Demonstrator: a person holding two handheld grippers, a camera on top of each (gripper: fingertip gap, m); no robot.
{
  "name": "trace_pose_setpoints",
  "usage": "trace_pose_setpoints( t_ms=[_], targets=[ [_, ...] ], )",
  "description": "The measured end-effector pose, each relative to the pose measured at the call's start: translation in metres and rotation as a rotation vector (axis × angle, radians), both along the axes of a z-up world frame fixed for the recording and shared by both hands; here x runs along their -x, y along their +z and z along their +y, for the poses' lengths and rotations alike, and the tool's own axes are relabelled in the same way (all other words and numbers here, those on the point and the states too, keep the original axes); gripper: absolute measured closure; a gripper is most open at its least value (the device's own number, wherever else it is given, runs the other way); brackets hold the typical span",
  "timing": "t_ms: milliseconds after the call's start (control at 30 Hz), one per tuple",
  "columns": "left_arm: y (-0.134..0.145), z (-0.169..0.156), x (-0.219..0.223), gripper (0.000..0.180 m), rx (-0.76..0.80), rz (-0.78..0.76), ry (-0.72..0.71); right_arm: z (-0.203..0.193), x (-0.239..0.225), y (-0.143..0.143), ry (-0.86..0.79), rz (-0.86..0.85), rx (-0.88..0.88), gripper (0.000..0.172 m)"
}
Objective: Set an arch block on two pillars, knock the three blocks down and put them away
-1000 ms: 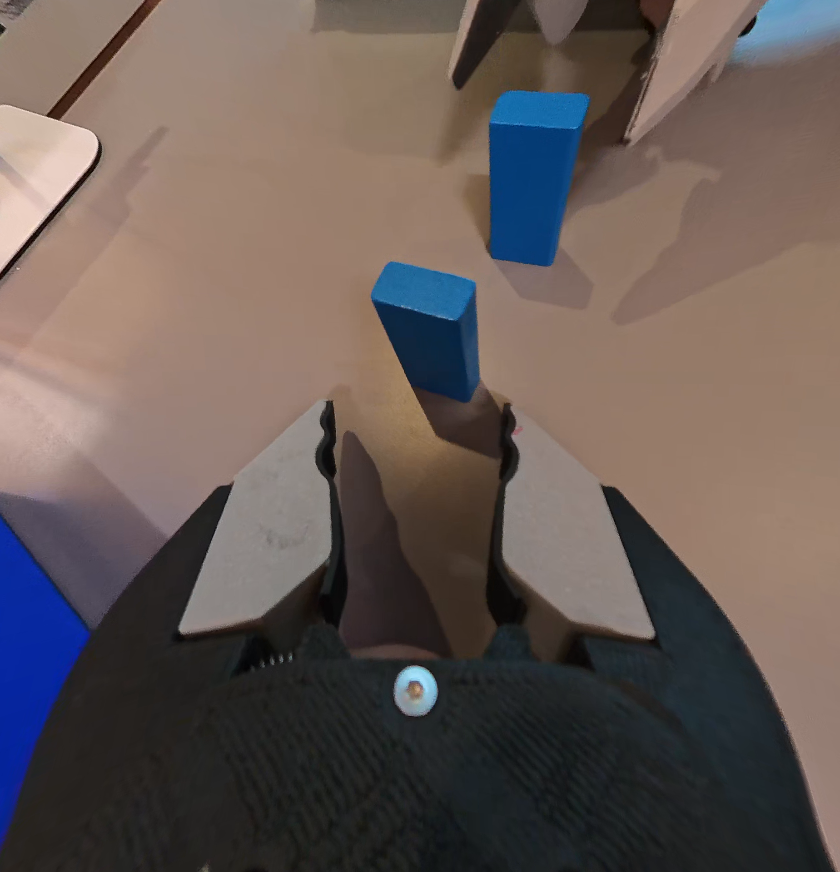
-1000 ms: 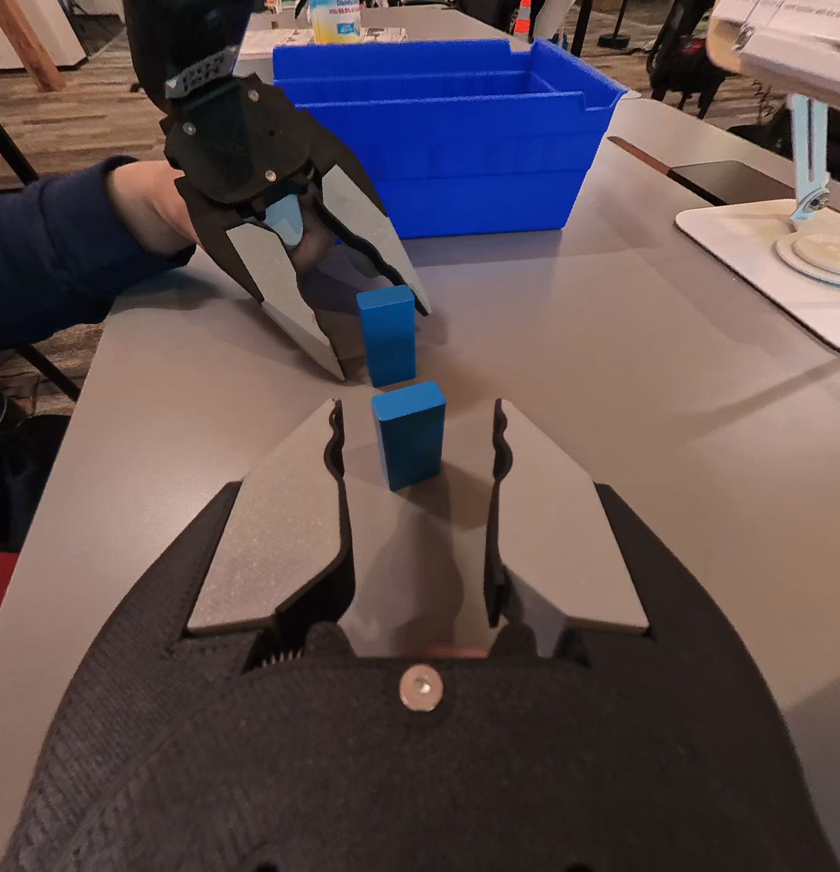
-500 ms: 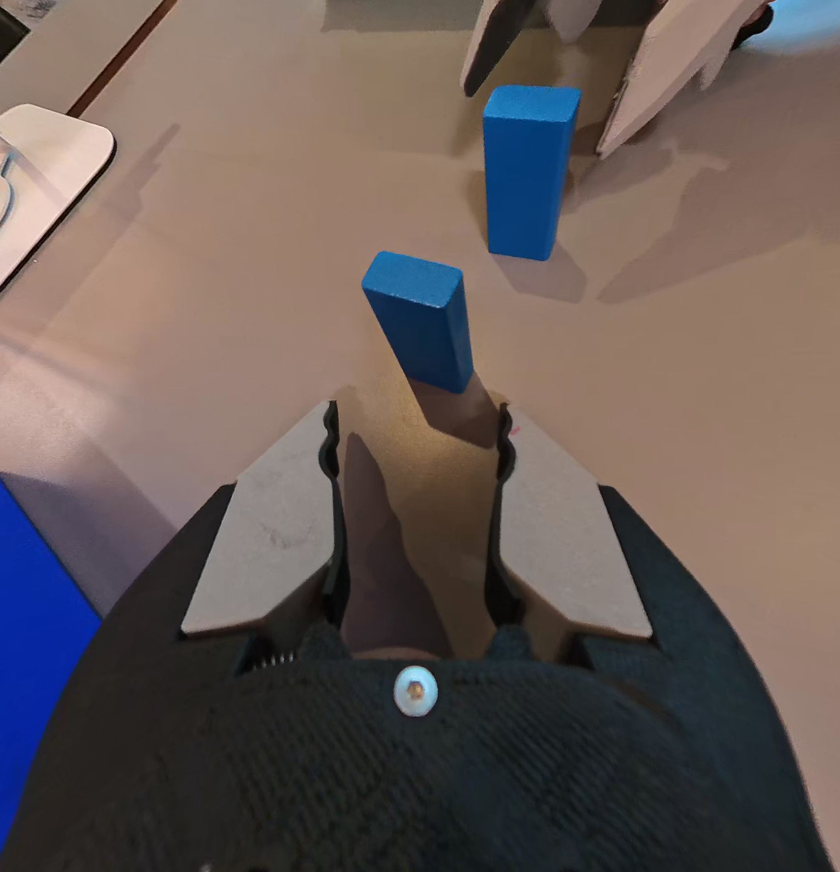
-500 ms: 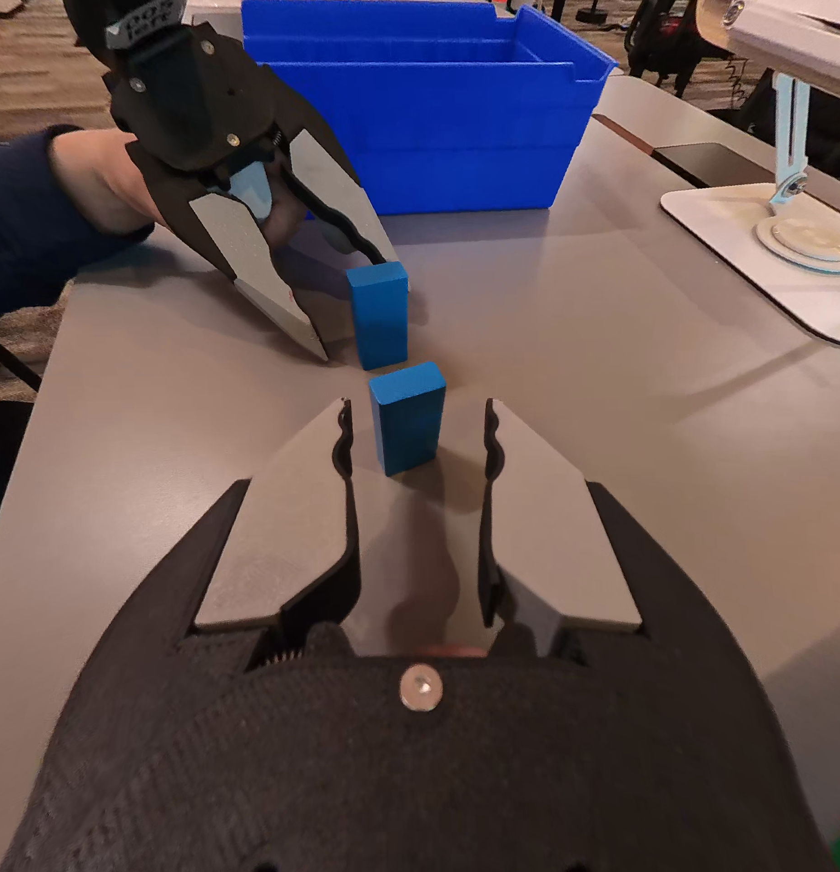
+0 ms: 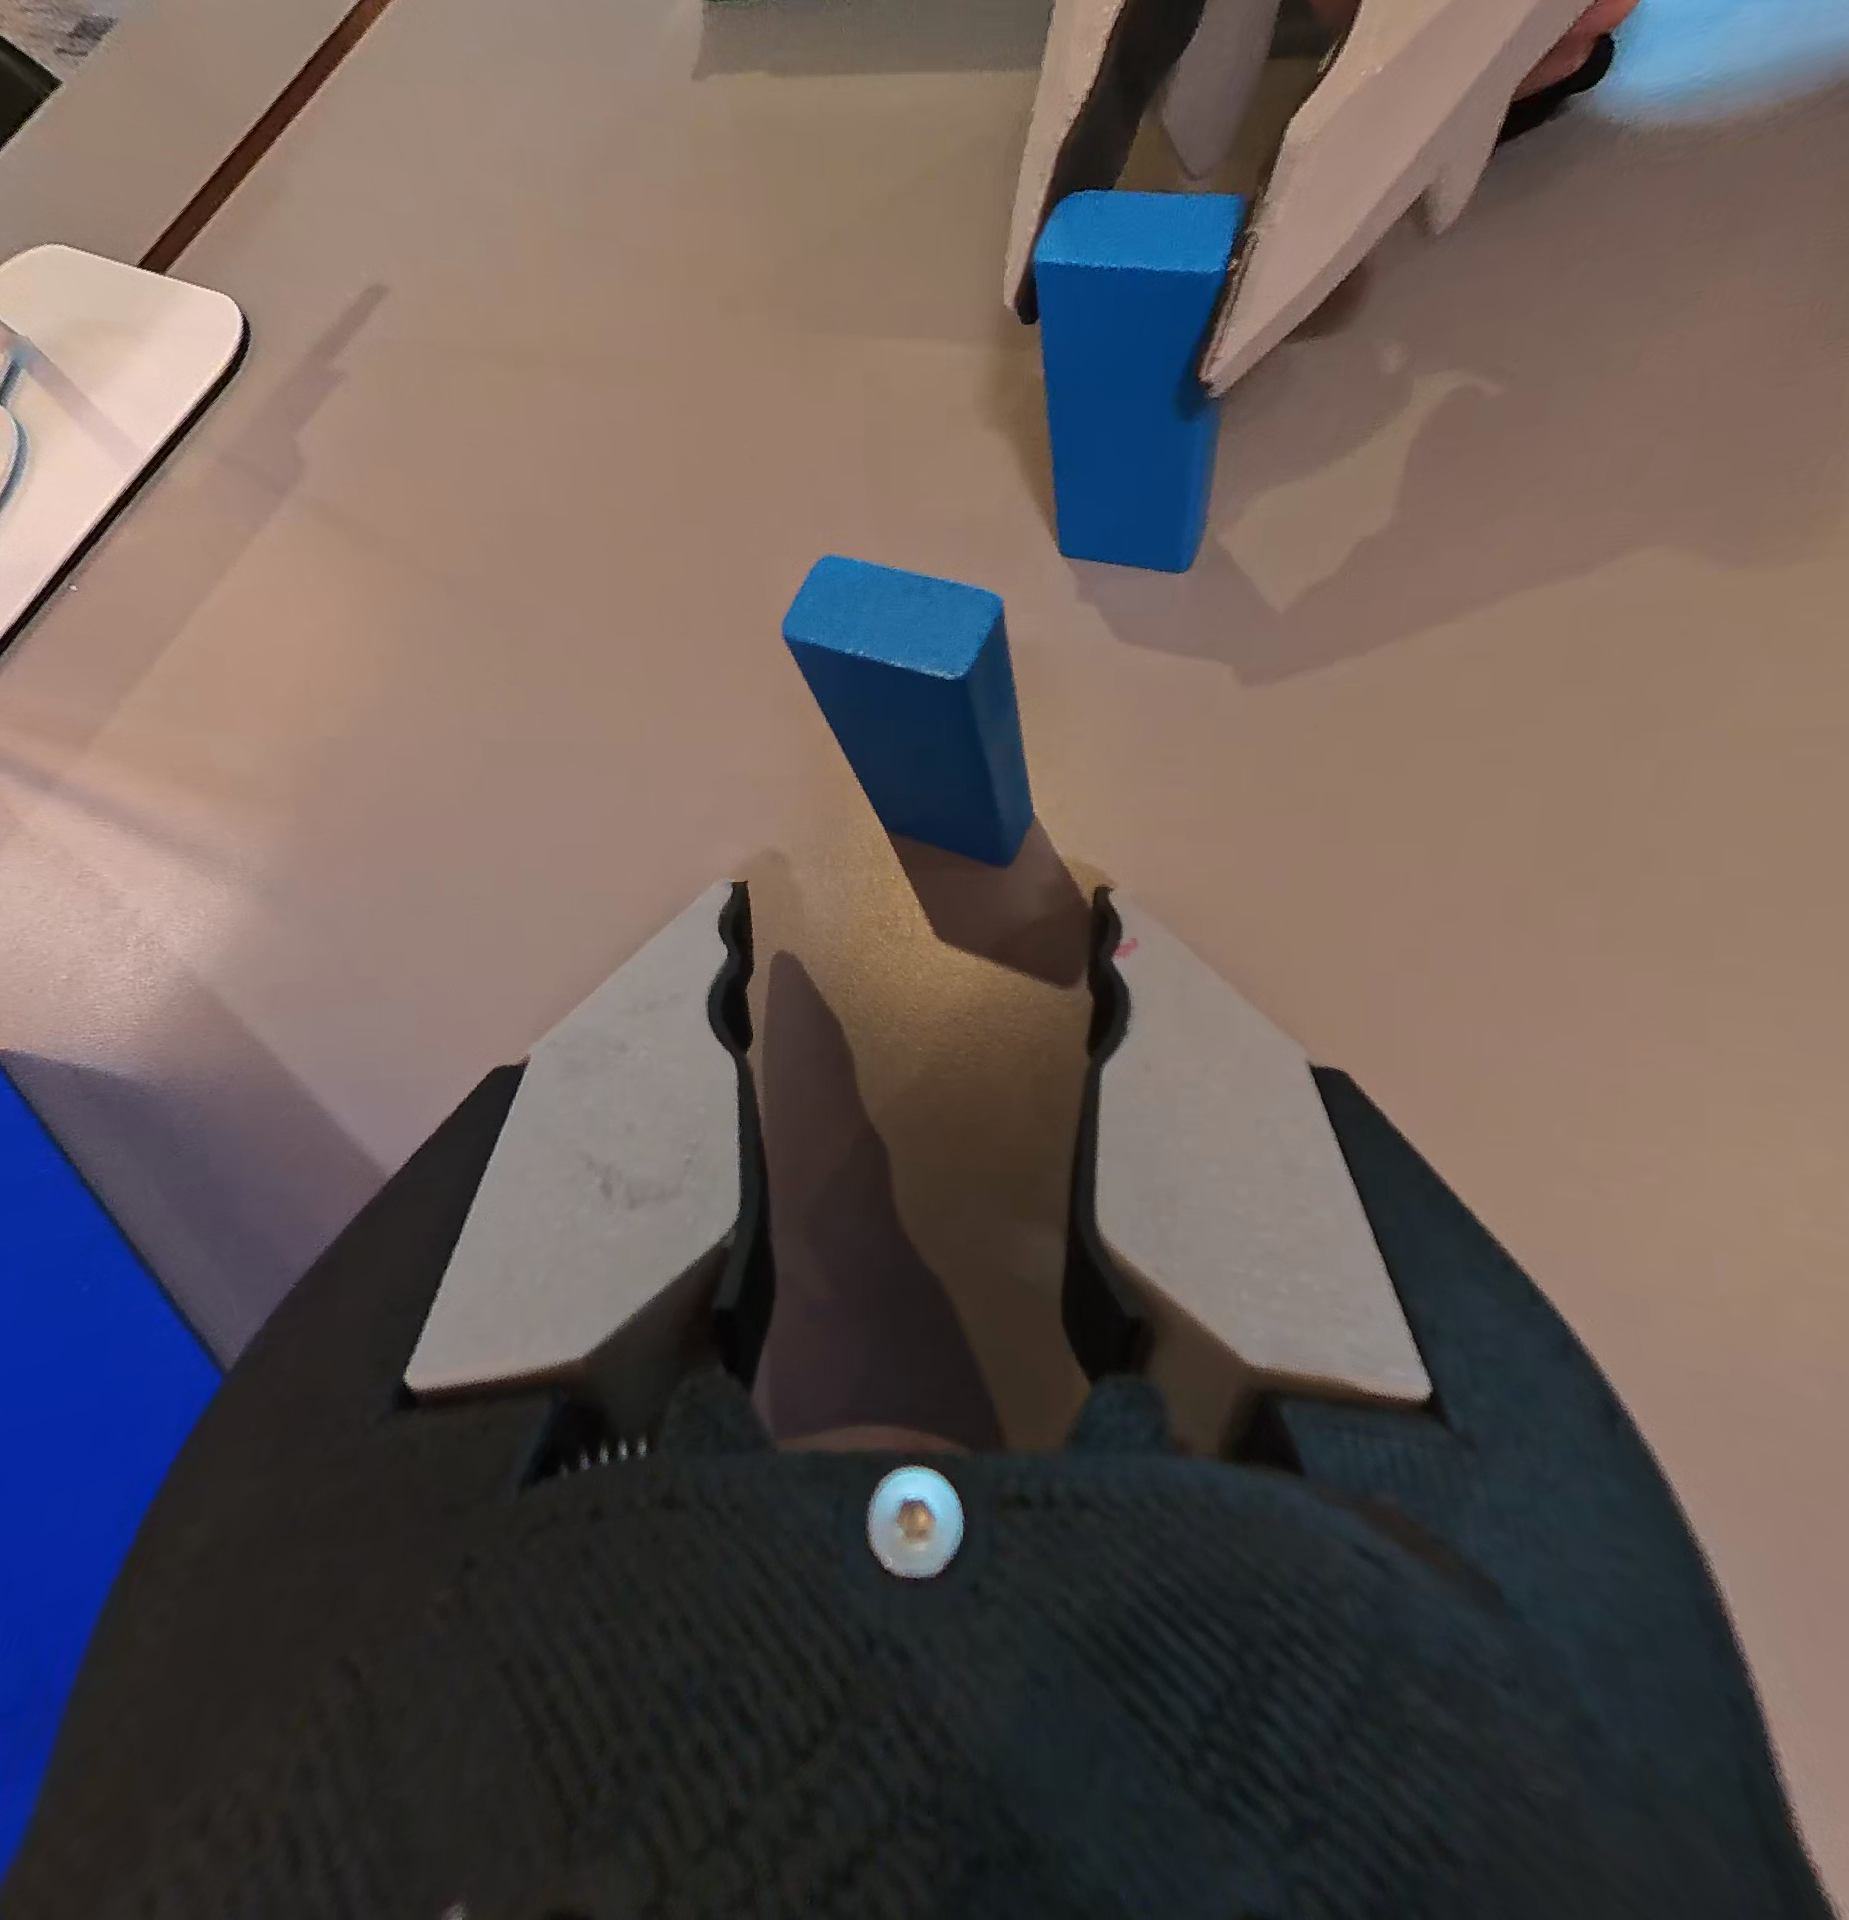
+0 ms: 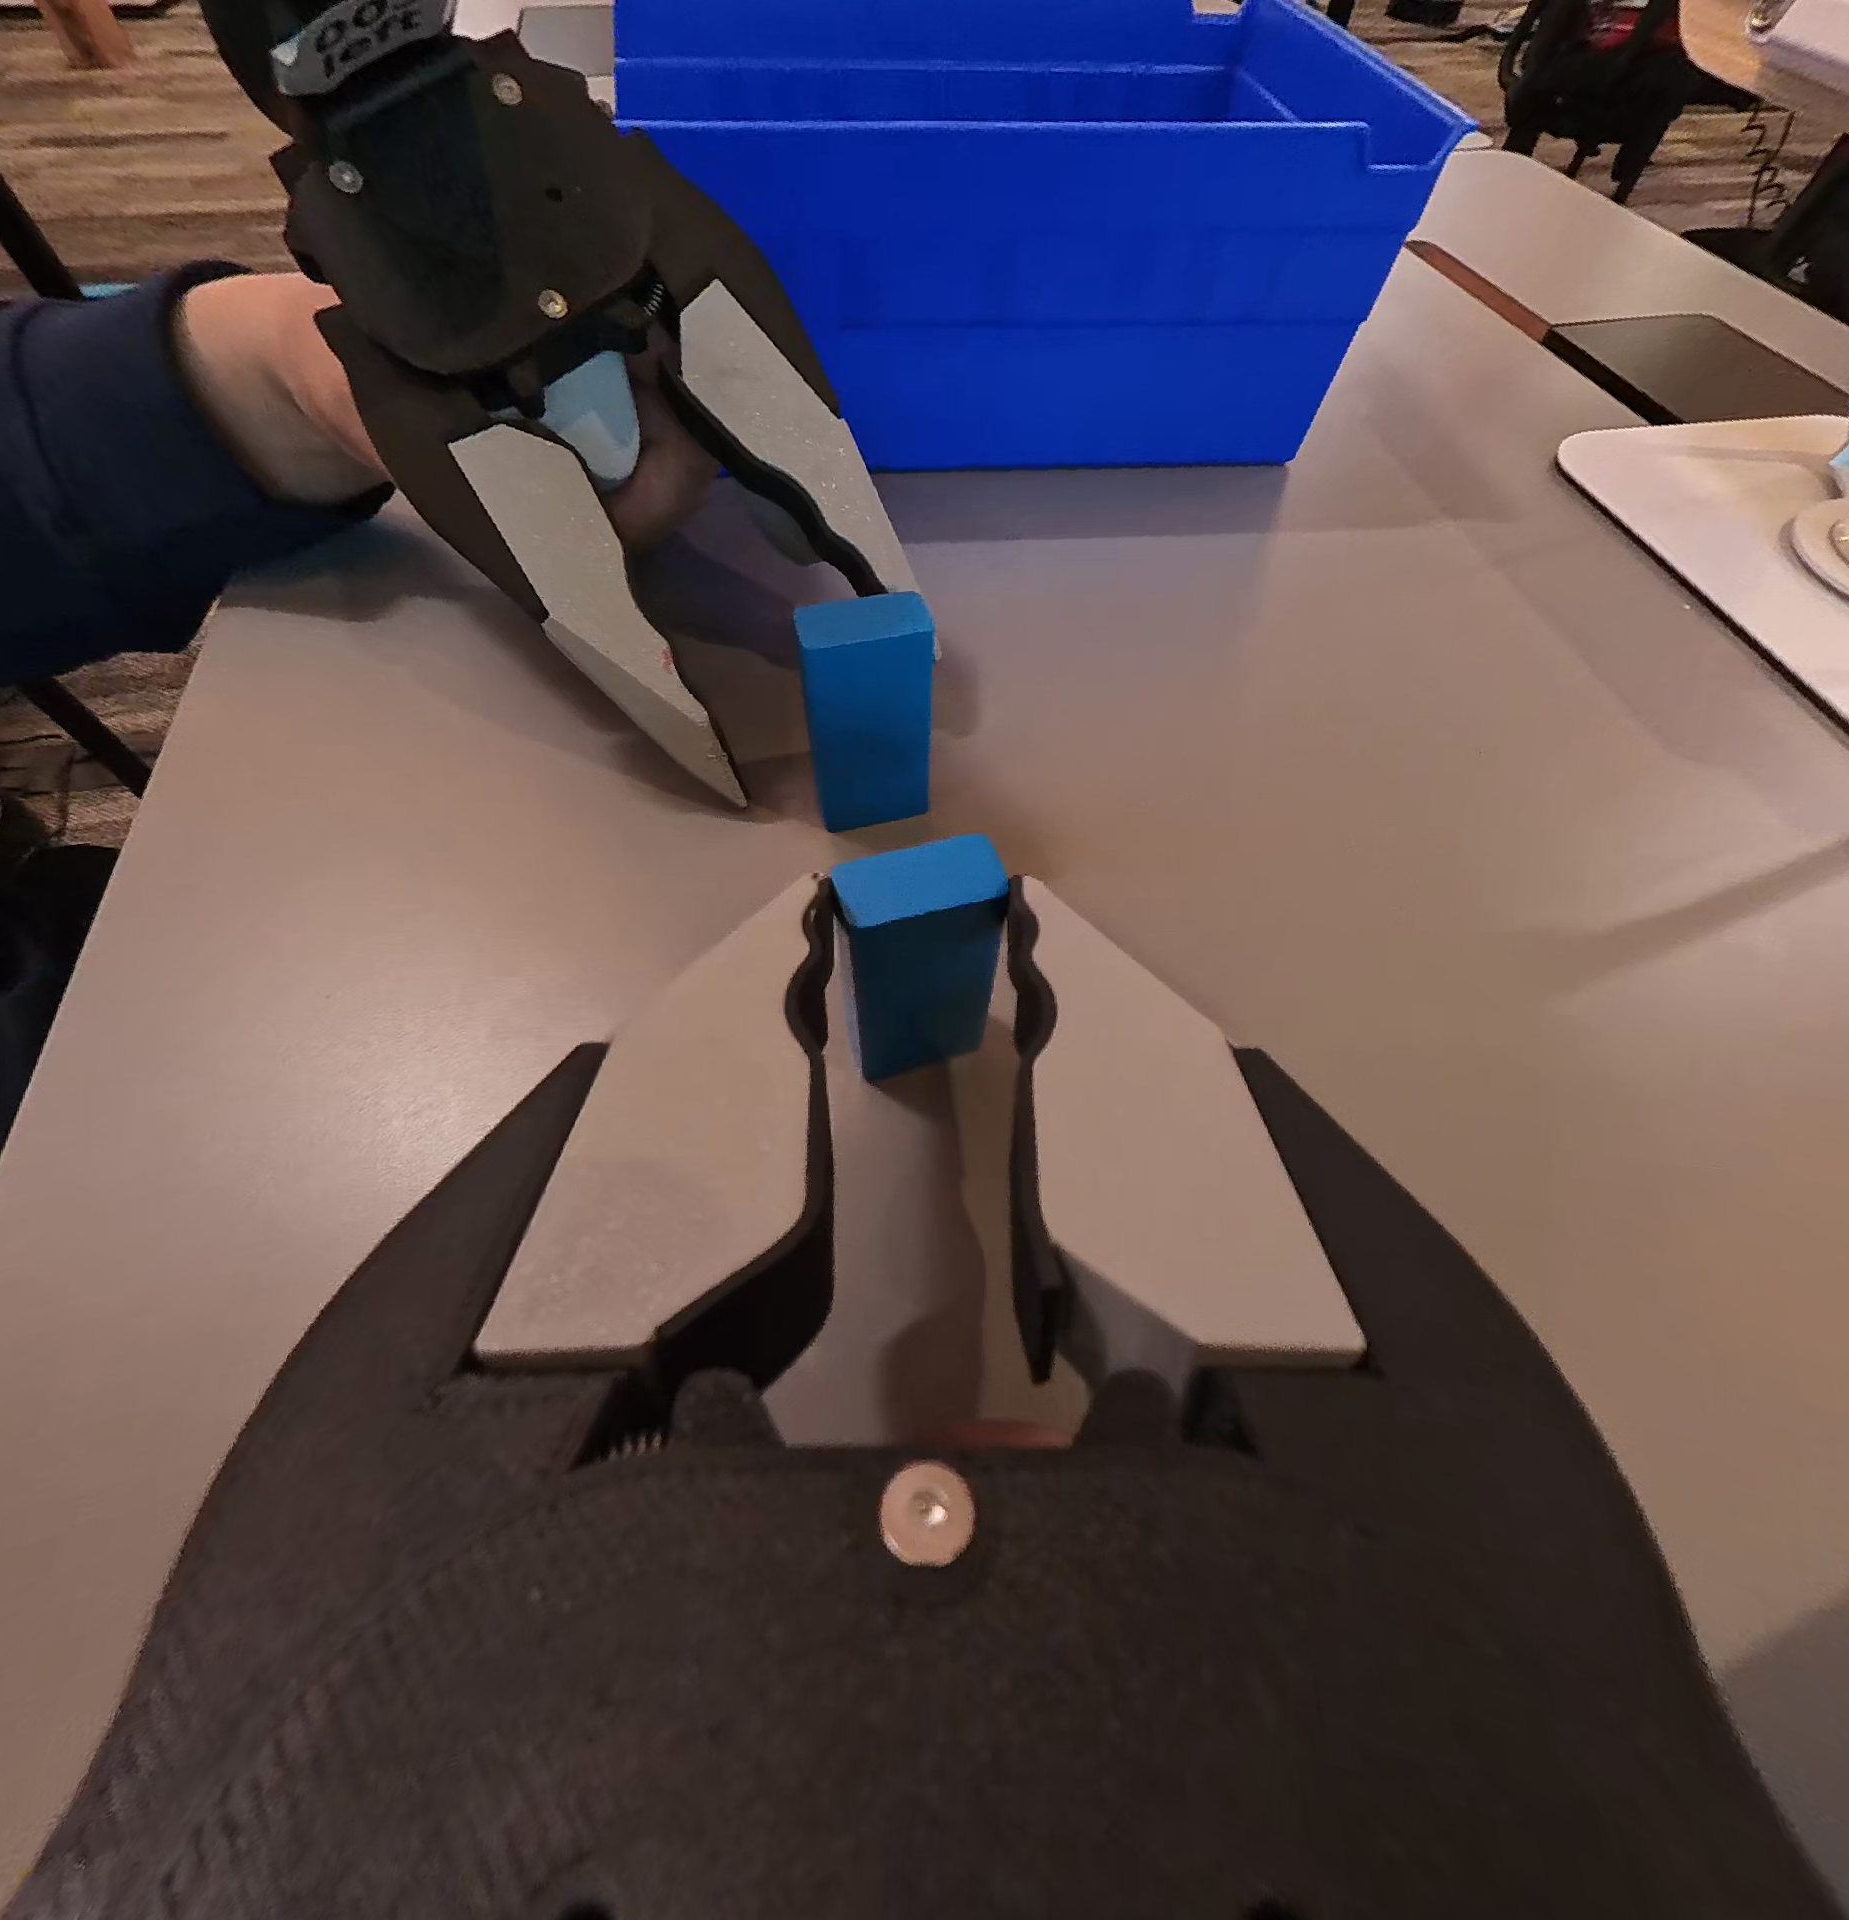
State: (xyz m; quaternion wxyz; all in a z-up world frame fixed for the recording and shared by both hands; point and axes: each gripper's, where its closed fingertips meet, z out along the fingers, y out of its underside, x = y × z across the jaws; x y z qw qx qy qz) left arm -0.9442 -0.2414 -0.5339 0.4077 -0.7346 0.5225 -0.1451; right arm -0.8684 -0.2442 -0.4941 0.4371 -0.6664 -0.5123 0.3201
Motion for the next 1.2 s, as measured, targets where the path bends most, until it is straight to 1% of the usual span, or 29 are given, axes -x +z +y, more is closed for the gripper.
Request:
trace_pose_setpoints(
  t_ms=[433,500,667,767,833,900,967,1033,1100,1200],
  targets=[
    [0.0,-0.002,-0.001,0.12,-0.014,0.004,-0.007,0.003,-0.004,0.001,-0.029,-0.003,-0.018,0.141],
    [0.0,-0.002,-0.001,0.119,-0.016,0.005,-0.008,0.002,-0.003,0.001,-0.027,0.004,-0.013,0.139],
    [0.0,-0.002,0.0,0.119,-0.017,0.005,-0.001,0.003,-0.003,0.004,-0.038,0.025,-0.001,0.12],
    [0.001,-0.002,0.0,0.119,-0.033,0.008,0.017,0.001,-0.002,0.008,-0.032,0.044,-0.005,0.118],
    [0.006,0.0,0.001,0.117,-0.069,-0.008,0.064,0.0,-0.002,0.011,-0.032,0.055,-0.014,0.117],
    [0.018,-0.005,0.0,0.118,-0.1,-0.071,0.11,-0.002,-0.002,0.014,-0.029,0.07,-0.012,0.117],
    [0.03,-0.021,0.001,0.12,-0.067,-0.135,0.131,-0.003,-0.002,0.014,-0.031,0.068,-0.018,0.116],
    [0.052,-0.035,0.005,0.119,-0.046,-0.184,0.139,-0.003,-0.002,0.016,-0.03,0.072,-0.024,0.116],
    [0.089,-0.048,0.016,0.111,-0.084,-0.229,0.137,-0.003,-0.001,0.017,-0.028,0.074,-0.027,0.116],
    [0.153,-0.057,0.052,0.114,-0.172,-0.314,0.161,-0.004,-0.002,0.017,-0.029,0.075,-0.03,0.116]
  ],
)
